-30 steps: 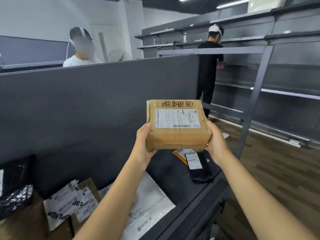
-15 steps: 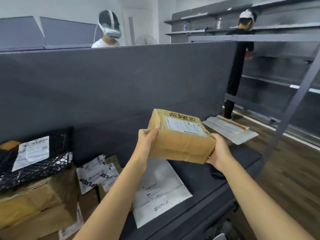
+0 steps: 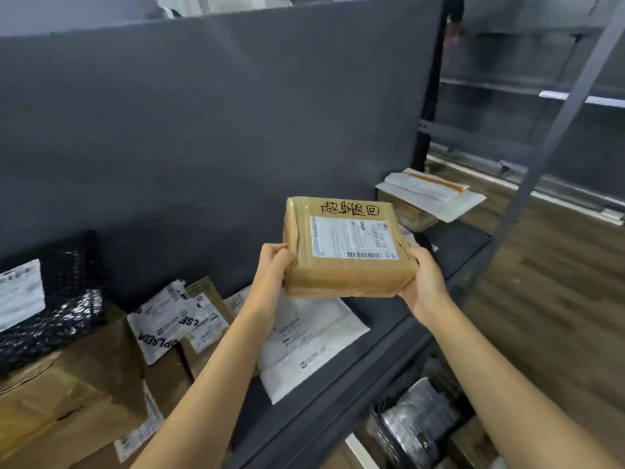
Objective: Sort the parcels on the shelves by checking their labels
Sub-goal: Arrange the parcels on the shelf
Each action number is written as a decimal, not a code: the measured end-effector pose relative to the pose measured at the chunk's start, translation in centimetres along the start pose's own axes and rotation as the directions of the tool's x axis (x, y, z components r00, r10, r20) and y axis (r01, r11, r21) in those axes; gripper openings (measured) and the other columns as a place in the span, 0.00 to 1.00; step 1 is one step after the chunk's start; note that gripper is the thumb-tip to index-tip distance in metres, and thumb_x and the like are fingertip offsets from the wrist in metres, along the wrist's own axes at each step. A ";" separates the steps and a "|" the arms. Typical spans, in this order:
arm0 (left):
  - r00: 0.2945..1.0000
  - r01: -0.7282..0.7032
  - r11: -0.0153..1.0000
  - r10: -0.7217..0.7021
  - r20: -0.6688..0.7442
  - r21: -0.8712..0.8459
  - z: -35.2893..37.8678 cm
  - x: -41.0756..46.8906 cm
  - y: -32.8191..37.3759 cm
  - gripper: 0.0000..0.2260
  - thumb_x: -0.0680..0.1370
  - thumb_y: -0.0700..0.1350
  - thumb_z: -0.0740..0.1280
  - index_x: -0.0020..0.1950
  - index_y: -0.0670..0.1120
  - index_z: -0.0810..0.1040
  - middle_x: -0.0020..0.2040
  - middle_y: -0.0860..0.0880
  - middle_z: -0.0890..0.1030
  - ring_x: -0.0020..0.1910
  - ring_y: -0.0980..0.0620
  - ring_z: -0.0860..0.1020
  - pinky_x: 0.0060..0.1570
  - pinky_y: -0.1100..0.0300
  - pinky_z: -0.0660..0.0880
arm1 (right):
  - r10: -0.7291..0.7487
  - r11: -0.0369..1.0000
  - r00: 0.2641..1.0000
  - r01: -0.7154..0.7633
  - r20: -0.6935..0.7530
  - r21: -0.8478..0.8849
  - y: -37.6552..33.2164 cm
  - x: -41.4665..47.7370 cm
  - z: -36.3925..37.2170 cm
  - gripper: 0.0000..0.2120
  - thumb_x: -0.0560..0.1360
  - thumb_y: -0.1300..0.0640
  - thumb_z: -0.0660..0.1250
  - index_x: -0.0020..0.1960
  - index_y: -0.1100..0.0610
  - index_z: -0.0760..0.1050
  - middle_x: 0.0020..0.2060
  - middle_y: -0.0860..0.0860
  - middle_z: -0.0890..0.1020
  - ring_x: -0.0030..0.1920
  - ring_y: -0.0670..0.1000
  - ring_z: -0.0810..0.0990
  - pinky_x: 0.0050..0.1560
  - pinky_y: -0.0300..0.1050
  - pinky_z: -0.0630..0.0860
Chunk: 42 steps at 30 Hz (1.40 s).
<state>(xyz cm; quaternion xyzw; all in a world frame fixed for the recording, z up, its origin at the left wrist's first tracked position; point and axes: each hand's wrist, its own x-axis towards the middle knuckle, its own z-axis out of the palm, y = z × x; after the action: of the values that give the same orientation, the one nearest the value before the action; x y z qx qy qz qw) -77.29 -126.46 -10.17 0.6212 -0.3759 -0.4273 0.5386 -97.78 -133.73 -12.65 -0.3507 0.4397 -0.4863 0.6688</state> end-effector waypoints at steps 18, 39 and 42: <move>0.616 0.164 0.877 -0.448 0.648 0.451 26.3 -6.7 -23.3 0.08 0.80 0.38 0.60 0.57 0.48 0.73 0.51 0.55 0.78 0.50 0.59 0.76 0.43 0.71 0.72 | 0.245 0.968 0.561 -0.182 -0.791 0.170 15.2 -15.8 -29.7 0.12 0.81 0.59 0.53 0.62 0.53 0.68 0.44 0.50 0.80 0.38 0.45 0.80 0.33 0.41 0.73; 0.552 0.027 0.489 -0.734 0.395 0.872 34.9 -4.7 -59.7 0.07 0.81 0.47 0.58 0.57 0.49 0.72 0.53 0.48 0.79 0.51 0.47 0.78 0.51 0.51 0.75 | 0.621 0.720 0.325 -0.597 -0.713 0.355 48.2 -8.3 -46.6 0.17 0.78 0.49 0.59 0.63 0.57 0.65 0.56 0.55 0.78 0.55 0.56 0.77 0.62 0.52 0.71; 0.572 0.073 0.501 -0.730 0.376 0.862 36.3 -4.9 -61.2 0.13 0.82 0.45 0.55 0.65 0.46 0.71 0.57 0.45 0.78 0.51 0.48 0.75 0.48 0.57 0.70 | 0.614 0.723 0.349 -0.608 -0.708 0.327 48.3 -7.9 -47.8 0.10 0.81 0.51 0.54 0.60 0.52 0.60 0.52 0.52 0.75 0.52 0.53 0.73 0.58 0.48 0.68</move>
<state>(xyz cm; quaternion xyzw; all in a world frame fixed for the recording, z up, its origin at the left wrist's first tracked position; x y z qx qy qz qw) -112.54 -126.17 -72.13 0.6457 -0.5208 -0.5490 -0.1018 -126.74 -114.61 -71.54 0.0879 0.7793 -0.3038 0.5410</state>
